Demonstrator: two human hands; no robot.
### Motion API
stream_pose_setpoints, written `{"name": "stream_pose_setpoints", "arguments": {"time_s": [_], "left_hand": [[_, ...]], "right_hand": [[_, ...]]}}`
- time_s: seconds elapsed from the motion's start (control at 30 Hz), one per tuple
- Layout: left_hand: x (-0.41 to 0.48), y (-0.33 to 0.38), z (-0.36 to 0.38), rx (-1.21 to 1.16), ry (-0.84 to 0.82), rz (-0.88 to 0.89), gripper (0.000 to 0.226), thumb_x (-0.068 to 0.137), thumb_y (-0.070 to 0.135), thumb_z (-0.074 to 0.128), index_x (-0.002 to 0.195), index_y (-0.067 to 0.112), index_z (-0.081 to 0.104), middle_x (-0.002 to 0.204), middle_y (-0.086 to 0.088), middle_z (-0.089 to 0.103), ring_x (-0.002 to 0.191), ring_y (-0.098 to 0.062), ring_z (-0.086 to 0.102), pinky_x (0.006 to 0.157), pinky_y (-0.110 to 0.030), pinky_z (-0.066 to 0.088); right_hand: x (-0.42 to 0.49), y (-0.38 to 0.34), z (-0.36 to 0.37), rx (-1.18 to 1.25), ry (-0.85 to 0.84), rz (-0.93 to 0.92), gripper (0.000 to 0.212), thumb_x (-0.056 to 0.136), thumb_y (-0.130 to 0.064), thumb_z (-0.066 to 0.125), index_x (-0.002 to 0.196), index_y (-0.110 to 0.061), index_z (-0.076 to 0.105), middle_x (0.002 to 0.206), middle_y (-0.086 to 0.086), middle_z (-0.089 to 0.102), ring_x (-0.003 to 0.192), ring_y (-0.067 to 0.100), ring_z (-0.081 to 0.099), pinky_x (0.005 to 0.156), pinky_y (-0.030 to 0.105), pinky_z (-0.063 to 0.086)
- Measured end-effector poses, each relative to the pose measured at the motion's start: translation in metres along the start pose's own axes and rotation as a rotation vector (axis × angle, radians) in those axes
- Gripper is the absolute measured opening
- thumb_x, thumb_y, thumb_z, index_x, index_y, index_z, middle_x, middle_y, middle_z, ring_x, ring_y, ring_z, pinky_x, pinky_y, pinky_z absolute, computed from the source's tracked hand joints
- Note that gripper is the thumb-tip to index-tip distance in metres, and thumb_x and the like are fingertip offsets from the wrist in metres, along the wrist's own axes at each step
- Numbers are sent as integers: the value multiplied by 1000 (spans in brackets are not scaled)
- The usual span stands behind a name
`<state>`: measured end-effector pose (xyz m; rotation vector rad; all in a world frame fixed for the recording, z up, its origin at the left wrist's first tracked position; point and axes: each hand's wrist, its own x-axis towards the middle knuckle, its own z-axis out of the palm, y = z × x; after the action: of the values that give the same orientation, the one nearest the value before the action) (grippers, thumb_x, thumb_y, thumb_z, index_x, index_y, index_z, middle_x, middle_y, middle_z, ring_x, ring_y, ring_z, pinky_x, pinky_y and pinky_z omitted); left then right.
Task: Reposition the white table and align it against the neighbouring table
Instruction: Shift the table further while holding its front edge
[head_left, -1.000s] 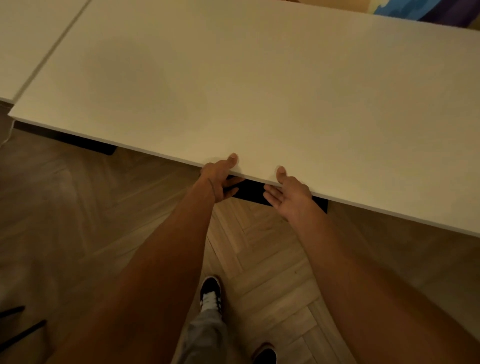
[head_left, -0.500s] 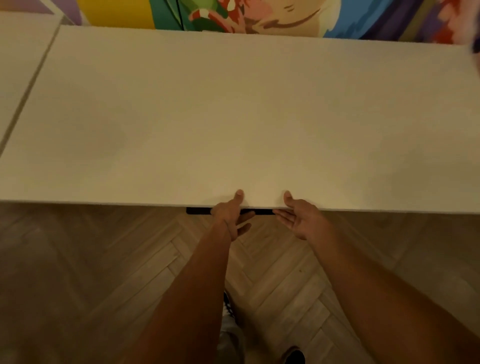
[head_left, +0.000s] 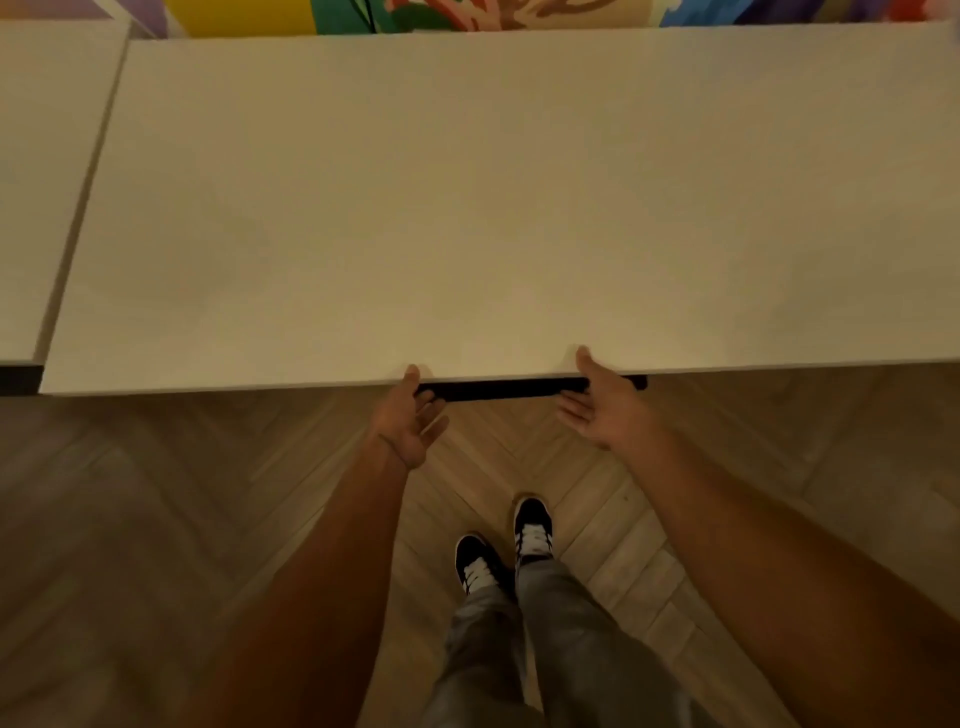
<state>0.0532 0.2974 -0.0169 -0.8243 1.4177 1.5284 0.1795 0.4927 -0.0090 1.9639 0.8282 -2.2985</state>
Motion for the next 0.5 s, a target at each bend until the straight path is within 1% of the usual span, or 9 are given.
{"name": "stream_pose_setpoints", "arguments": {"time_s": [0.07, 0.1, 0.2, 0.27, 0.3, 0.4, 0.43, 0.5], "left_hand": [[-1, 9, -13, -11, 23, 13, 53, 104, 45, 53, 145, 11, 51, 150, -7, 53, 114, -18, 59, 72, -31, 54], [-3, 13, -18, -16, 29, 23, 54, 105, 44, 53, 147, 11, 50, 150, -6, 53, 114, -17, 59, 73, -30, 54], [-10, 21, -32, -19, -1, 50, 53, 106, 42, 50, 150, 13, 46, 149, -6, 55, 111, -15, 63, 75, -31, 55], [-16, 25, -38, -28, -30, 49, 54, 106, 42, 51, 151, 12, 46, 147, -6, 57, 104, -14, 65, 75, -32, 56], [-19, 26, -40, -26, -34, 52, 55, 106, 43, 51, 150, 10, 47, 147, -6, 57, 103, -13, 66, 75, -32, 56], [-22, 29, -41, -15, -16, 72, 53, 106, 43, 52, 146, 8, 49, 146, -7, 56, 111, -17, 64, 77, -33, 57], [-22, 30, -39, -19, -9, 76, 54, 106, 43, 52, 147, 9, 48, 147, -7, 55, 112, -18, 63, 78, -33, 56], [-21, 29, -37, -27, -4, 74, 56, 106, 43, 52, 151, 10, 44, 150, -8, 53, 113, -18, 62, 82, -34, 56]], "right_hand": [[-14, 23, 27, -48, -113, 74, 70, 88, -40, 74, 141, -3, 47, 115, 18, 60, 116, 28, 62, 92, 42, 56], [-20, 34, 43, -61, -149, 103, 70, 89, -37, 75, 141, -1, 47, 117, 19, 60, 120, 29, 60, 96, 42, 54], [-34, 53, 84, -63, -203, 134, 54, 93, -28, 71, 136, -3, 51, 125, 19, 58, 128, 31, 57, 97, 41, 53], [-35, 55, 98, -86, -195, 127, 44, 96, -26, 68, 132, -6, 54, 132, 17, 58, 128, 30, 58, 93, 39, 53], [-33, 53, 102, -110, -189, 116, 43, 96, -25, 67, 133, -6, 55, 133, 17, 58, 124, 29, 60, 89, 38, 54], [-25, 41, 107, -162, -151, 71, 45, 95, -27, 69, 133, -6, 56, 128, 16, 61, 110, 25, 66, 82, 35, 56], [-22, 38, 108, -169, -148, 68, 47, 95, -27, 70, 134, -7, 56, 127, 17, 62, 109, 26, 66, 84, 36, 57], [-19, 37, 112, -181, -162, 89, 44, 93, -27, 71, 131, -10, 57, 131, 18, 60, 119, 30, 64, 96, 39, 56]]}}
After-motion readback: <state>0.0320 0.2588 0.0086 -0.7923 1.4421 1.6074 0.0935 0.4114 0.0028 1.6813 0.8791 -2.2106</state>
